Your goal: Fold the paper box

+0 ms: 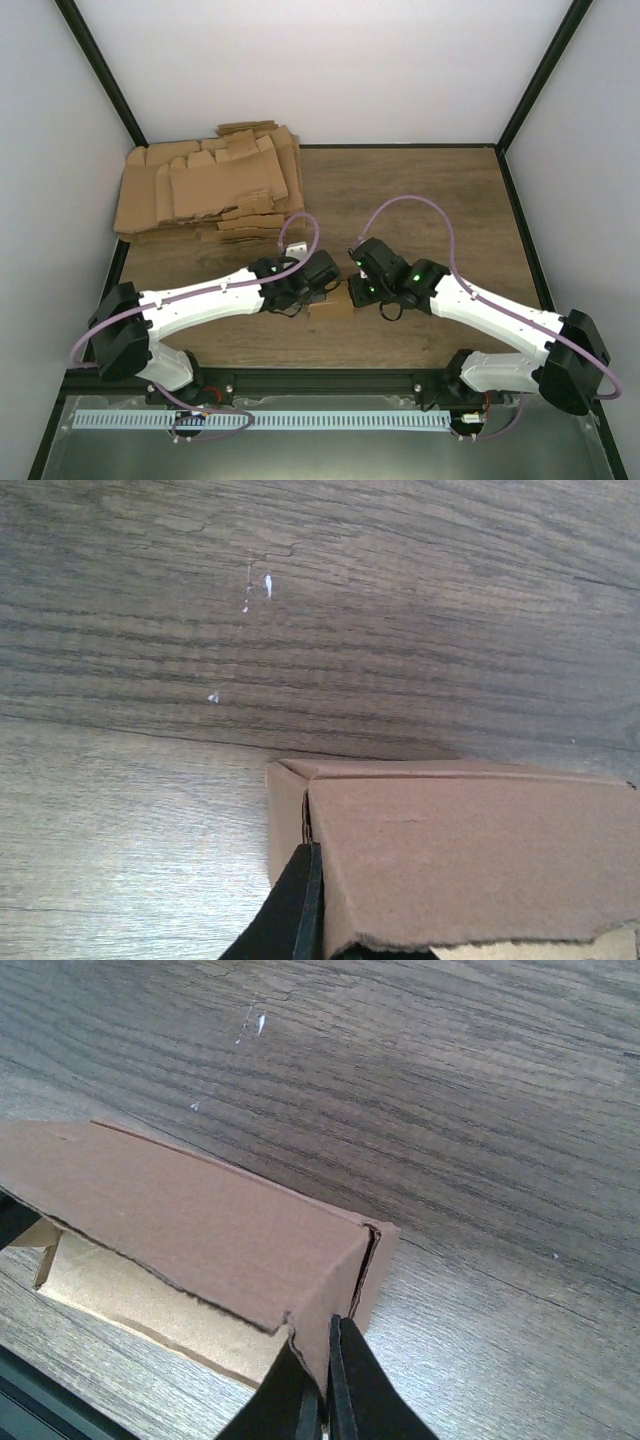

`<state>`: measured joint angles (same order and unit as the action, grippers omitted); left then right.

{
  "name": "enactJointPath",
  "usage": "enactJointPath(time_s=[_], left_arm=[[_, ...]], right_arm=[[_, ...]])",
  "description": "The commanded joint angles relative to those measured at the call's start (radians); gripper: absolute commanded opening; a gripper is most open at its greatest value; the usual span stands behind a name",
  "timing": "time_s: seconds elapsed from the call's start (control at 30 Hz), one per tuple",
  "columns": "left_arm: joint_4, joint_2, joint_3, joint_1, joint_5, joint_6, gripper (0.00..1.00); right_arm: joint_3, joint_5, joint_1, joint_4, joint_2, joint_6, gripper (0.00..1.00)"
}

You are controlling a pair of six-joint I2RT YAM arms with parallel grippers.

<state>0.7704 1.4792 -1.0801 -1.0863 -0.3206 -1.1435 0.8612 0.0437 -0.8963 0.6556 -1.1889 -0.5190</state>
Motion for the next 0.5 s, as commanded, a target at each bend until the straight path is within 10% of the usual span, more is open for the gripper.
enactJointPath(time_s=[0.0,0.47], left_arm=[[0.089,0.070,0.001,-0.003,0.029,0.047,0.04],[0.185,0.149,-0.076,-0.004,0.038,0.173,0.04]], right_arm=[[0.023,-0.059,-0.016,0.038,-0.003,-0.050,0.01],[0.058,0.015,-0.016,0.074,-0.018,-0.077,0.05]])
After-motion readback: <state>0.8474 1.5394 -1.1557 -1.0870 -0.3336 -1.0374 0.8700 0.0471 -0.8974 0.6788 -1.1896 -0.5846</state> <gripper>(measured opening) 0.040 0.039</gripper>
